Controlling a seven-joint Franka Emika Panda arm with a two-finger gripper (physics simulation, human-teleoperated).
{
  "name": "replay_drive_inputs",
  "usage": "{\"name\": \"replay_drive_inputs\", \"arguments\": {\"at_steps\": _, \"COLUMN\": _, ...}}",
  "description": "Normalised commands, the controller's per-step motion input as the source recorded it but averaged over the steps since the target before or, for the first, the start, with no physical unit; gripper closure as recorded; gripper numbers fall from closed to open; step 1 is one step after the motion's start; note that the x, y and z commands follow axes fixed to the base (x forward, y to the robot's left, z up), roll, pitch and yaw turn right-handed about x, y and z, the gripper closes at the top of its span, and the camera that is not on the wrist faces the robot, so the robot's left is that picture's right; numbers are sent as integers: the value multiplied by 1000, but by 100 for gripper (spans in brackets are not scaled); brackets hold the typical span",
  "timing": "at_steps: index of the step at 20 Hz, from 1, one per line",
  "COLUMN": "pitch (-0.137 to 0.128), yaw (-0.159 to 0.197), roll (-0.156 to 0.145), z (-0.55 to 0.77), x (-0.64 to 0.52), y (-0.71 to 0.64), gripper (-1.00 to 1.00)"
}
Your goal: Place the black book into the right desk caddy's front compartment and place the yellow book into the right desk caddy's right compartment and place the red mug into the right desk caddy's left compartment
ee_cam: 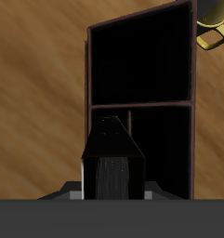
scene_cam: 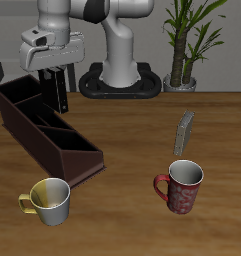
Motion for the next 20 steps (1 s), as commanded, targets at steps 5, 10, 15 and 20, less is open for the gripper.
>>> {"name": "replay_drive_inputs", "arguments": {"at_steps": 5, "pitch": 14, "yaw": -16, "roll": 2, "z": -82, "x": 18, "y": -11, "gripper": 100}}
{"name": "replay_drive_inputs", "arguments": {"at_steps": 10, "pitch": 30, "yaw": -19, "roll": -2, "z": -161, "x": 59, "y": -11, "gripper": 100}}
{"name": "replay_drive_inputs", "arguments": {"at_steps": 15, "pitch": 29, "yaw": -20, "roll": -7, "z": -164, "x": 73, "y": -51, "gripper": 100}}
{"name": "replay_drive_inputs", "arguments": {"at_steps": 20, "pitch": 38, "yaw": -29, "roll": -15, "z": -200, "x": 28, "y": -50, "gripper": 100}}
